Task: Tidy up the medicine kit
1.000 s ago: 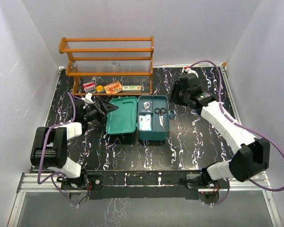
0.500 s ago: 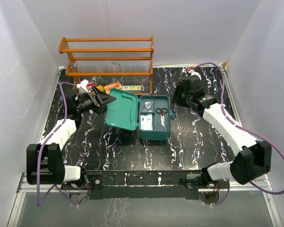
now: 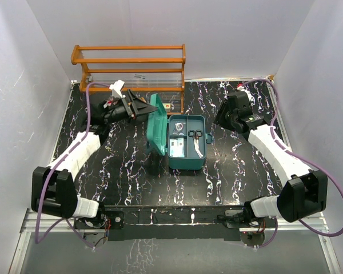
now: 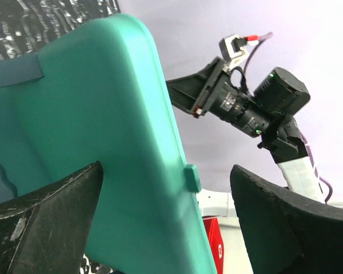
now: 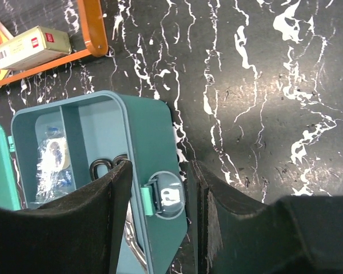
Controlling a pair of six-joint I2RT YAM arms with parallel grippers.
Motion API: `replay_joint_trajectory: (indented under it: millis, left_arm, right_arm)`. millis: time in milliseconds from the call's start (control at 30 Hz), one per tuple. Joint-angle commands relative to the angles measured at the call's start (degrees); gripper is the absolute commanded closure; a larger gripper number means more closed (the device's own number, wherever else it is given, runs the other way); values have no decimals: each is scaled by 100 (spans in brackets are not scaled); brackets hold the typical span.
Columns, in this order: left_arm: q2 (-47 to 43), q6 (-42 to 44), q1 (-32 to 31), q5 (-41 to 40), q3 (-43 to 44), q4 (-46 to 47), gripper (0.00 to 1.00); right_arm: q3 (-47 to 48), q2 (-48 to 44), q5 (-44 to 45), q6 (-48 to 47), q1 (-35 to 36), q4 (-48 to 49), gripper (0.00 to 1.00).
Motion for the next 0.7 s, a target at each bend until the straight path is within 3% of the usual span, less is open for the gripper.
replay_joint_trajectory:
  millis: [0, 400, 567, 667]
  left_arm:
    - [280, 307, -531, -259, 738, -402, 10]
    - [1151, -39, -1256, -121, 1123, 213, 12]
    - [1380, -307, -1272, -95, 1166, 472, 16]
    - [1316, -109, -1272, -264, 1191, 168, 16]
  right_arm:
    - [-40, -298, 76, 79, -185, 213, 59]
    - [-22, -815, 289, 170, -622, 58, 57]
    - [-35, -960, -371, -160, -635, 362, 56]
    - [-197, -984, -1094, -373, -636, 706, 55]
